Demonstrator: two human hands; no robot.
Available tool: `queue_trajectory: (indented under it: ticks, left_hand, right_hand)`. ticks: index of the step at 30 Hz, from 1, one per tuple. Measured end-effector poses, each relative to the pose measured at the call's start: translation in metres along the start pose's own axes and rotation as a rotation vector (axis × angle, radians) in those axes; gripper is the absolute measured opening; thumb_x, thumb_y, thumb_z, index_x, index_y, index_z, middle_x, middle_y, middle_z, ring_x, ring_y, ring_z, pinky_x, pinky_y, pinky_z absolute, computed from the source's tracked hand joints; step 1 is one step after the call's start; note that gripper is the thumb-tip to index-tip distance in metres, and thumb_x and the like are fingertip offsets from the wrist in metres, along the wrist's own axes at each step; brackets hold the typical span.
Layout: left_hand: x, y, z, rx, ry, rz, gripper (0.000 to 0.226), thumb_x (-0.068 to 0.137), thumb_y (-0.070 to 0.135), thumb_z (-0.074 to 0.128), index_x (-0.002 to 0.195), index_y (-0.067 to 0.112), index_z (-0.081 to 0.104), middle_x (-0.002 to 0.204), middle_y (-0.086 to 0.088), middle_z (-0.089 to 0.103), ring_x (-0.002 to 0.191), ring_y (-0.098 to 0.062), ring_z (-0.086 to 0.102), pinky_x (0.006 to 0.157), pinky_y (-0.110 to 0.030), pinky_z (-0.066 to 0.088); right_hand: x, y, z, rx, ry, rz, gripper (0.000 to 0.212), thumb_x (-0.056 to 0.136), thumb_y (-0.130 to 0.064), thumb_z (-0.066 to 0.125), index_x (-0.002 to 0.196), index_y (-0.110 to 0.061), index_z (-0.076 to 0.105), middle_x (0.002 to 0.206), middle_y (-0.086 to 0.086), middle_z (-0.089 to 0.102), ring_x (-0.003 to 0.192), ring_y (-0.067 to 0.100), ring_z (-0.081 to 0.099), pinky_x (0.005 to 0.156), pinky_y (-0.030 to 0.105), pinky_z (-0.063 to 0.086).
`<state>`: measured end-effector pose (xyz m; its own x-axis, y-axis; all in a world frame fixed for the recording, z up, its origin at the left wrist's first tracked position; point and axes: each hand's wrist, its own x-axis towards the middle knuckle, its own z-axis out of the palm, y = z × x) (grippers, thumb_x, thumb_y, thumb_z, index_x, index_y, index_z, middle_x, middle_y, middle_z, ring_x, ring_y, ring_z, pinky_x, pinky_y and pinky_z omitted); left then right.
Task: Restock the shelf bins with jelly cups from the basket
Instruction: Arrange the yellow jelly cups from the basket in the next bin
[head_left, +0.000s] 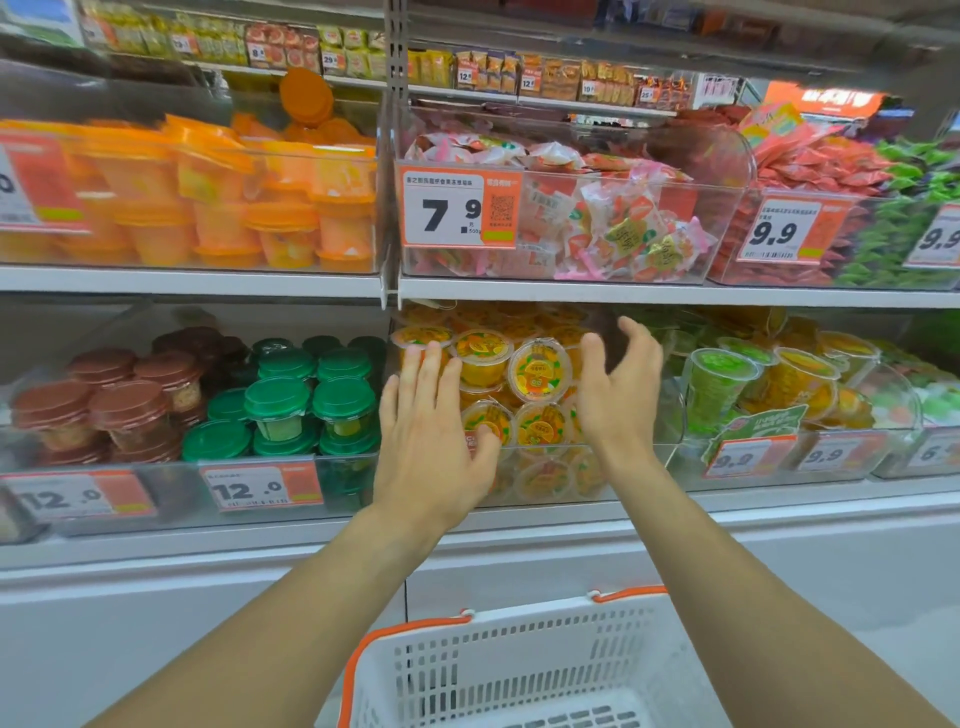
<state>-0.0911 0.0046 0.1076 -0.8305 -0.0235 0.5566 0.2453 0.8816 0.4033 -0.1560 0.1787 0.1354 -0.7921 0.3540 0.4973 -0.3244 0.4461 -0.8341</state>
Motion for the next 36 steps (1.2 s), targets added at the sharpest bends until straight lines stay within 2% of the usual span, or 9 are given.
queue_trajectory:
  ticks: [2, 5, 9, 12, 15, 19, 23, 28, 36]
  left_hand:
    - [-0.006, -0.001, -0.008, -0.102, 0.045, 0.014, 0.049, 0.09, 0.038, 0.052, 0.135, 0.019, 0.051, 0.151, 0.0, 0.037, 0.145, -0.016, 0.022, 0.121, -0.043, 0.022]
    - [-0.017, -0.007, -0.027, -0.121, 0.047, 0.035, 0.007, 0.093, 0.028, 0.057, 0.097, 0.023, 0.061, 0.108, 0.009, 0.055, 0.104, -0.009, 0.045, 0.094, -0.035, 0.045]
    - [-0.025, -0.033, -0.067, -0.027, 0.067, 0.022, 0.018, 0.092, 0.025, 0.058, 0.076, 0.022, 0.052, 0.079, 0.007, 0.05, 0.08, -0.015, 0.045, 0.078, -0.038, 0.044]
    - [-0.026, -0.07, -0.096, 0.023, 0.137, -0.072, 0.005, 0.086, 0.017, 0.065, 0.087, 0.015, 0.061, 0.09, -0.001, 0.059, 0.09, -0.023, 0.052, 0.083, -0.043, 0.045]
    - [-0.021, -0.108, -0.109, 0.045, 0.064, -0.151, 0.042, 0.083, 0.011, 0.064, 0.124, 0.005, 0.057, 0.125, -0.012, 0.056, 0.12, -0.032, 0.049, 0.103, -0.046, 0.041]
    - [-0.014, -0.125, -0.102, -0.162, -0.105, -0.276, 0.079, 0.089, 0.021, 0.062, 0.154, 0.001, 0.022, 0.162, -0.016, 0.018, 0.152, -0.027, 0.011, 0.122, -0.039, 0.018]
    - [-0.005, -0.13, -0.09, -0.351, -0.247, -0.374, 0.097, 0.076, 0.038, 0.068, 0.154, 0.008, 0.019, 0.159, -0.015, 0.022, 0.15, -0.03, 0.019, 0.12, -0.047, 0.026]
    - [0.0, -0.136, -0.085, -0.533, -0.254, -0.481, 0.106, 0.078, 0.016, 0.077, 0.159, 0.023, 0.009, 0.164, -0.002, 0.015, 0.149, -0.022, 0.023, 0.119, -0.039, 0.028]
    - [-0.014, -0.139, -0.109, -0.397, -0.166, -0.365, 0.09, 0.085, 0.012, 0.066, 0.158, 0.015, 0.014, 0.162, -0.004, 0.02, 0.148, -0.02, 0.021, 0.119, -0.034, 0.024]
  right_hand:
    - [-0.018, -0.007, -0.002, 0.062, 0.117, -0.227, 0.019, 0.099, -0.025, 0.051, 0.109, -0.012, 0.06, 0.112, 0.002, 0.055, 0.104, 0.021, 0.055, 0.092, 0.041, 0.047]
    - [-0.055, -0.024, 0.004, 0.064, -0.093, -0.338, 0.023, 0.101, -0.02, 0.053, 0.079, -0.012, 0.058, 0.071, -0.003, 0.055, 0.066, 0.014, 0.052, 0.061, 0.035, 0.044]
    - [-0.097, -0.054, 0.028, -0.004, -0.488, -0.394, 0.005, 0.094, -0.016, 0.065, 0.098, -0.017, 0.064, 0.087, -0.008, 0.063, 0.08, 0.008, 0.059, 0.07, 0.024, 0.053]
    - [-0.109, -0.076, 0.052, -0.128, -0.644, -0.48, 0.026, 0.093, -0.018, 0.064, 0.119, -0.02, 0.061, 0.113, -0.008, 0.058, 0.104, 0.005, 0.055, 0.093, 0.029, 0.052]
    - [-0.108, -0.103, 0.078, -0.265, -0.759, -0.569, 0.042, 0.1, -0.027, 0.052, 0.141, -0.017, 0.048, 0.141, -0.002, 0.046, 0.133, 0.012, 0.04, 0.111, 0.026, 0.033]
    - [-0.095, -0.126, 0.126, -0.48, -0.903, -0.571, 0.059, 0.107, -0.038, 0.032, 0.158, -0.012, 0.019, 0.165, 0.008, 0.013, 0.153, 0.023, 0.006, 0.125, 0.036, 0.008]
    - [-0.082, -0.123, 0.165, -0.666, -0.981, -0.502, 0.062, 0.105, -0.052, 0.016, 0.16, -0.024, 0.011, 0.166, 0.006, 0.01, 0.153, 0.029, 0.006, 0.124, 0.048, 0.007]
    - [-0.081, -0.109, 0.171, -0.779, -0.964, -0.479, 0.057, 0.105, -0.05, 0.009, 0.158, -0.031, 0.015, 0.166, 0.001, 0.012, 0.153, 0.026, 0.009, 0.124, 0.047, 0.007]
    - [-0.089, -0.121, 0.164, -0.778, -0.918, -0.518, 0.06, 0.104, -0.054, 0.012, 0.159, -0.031, 0.014, 0.167, 0.0, 0.008, 0.153, 0.028, 0.003, 0.123, 0.051, 0.0]
